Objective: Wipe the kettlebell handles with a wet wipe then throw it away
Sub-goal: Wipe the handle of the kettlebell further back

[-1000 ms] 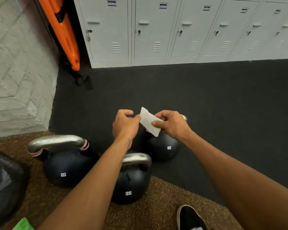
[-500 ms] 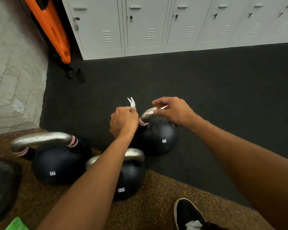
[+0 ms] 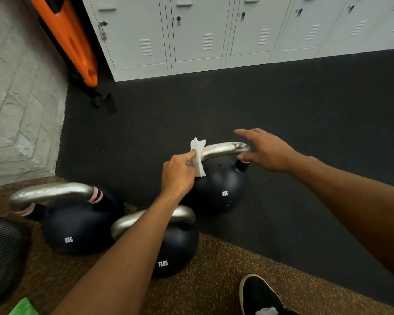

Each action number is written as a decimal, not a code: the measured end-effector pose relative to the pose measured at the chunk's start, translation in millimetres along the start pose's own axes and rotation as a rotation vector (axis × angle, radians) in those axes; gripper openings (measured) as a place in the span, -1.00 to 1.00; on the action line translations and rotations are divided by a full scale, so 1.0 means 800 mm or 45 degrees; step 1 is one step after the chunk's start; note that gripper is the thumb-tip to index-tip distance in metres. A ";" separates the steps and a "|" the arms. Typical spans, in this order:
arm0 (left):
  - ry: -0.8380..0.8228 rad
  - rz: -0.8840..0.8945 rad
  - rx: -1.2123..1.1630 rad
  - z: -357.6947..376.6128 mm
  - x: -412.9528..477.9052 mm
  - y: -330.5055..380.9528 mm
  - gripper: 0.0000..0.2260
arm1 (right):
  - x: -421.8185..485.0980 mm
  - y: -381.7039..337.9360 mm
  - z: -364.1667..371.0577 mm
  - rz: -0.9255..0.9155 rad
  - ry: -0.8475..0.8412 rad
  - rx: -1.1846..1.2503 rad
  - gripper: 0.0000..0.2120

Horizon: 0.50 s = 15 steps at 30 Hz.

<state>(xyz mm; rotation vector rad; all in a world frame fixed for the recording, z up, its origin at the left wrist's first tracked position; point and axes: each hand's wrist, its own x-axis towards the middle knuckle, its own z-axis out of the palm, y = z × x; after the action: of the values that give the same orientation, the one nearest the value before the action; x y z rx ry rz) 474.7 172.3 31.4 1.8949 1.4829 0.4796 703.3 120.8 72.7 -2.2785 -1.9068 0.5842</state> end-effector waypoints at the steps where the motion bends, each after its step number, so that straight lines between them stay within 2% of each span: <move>1: -0.006 0.021 0.058 -0.002 -0.002 -0.001 -0.58 | 0.000 0.005 -0.003 -0.009 0.001 -0.020 -0.31; 4: -0.131 0.097 0.341 0.009 -0.016 0.012 -0.51 | -0.004 0.014 -0.001 -0.073 -0.013 -0.182 -0.33; 7: -0.261 0.059 0.300 0.024 -0.026 0.021 -0.37 | -0.010 0.017 0.011 -0.112 -0.061 -0.198 -0.32; 10: -0.312 0.039 0.301 0.008 -0.008 0.020 -0.42 | -0.011 0.020 0.019 -0.147 -0.066 -0.121 -0.33; 15: -0.431 0.129 0.320 -0.019 0.017 0.022 -0.48 | -0.011 0.031 0.034 -0.208 0.061 -0.045 -0.38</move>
<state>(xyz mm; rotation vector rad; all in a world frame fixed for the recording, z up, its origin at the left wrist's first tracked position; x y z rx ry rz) 480.9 187.8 53.0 2.1278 1.2726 0.0090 714.7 103.3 41.2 -2.1097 -2.0695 0.4747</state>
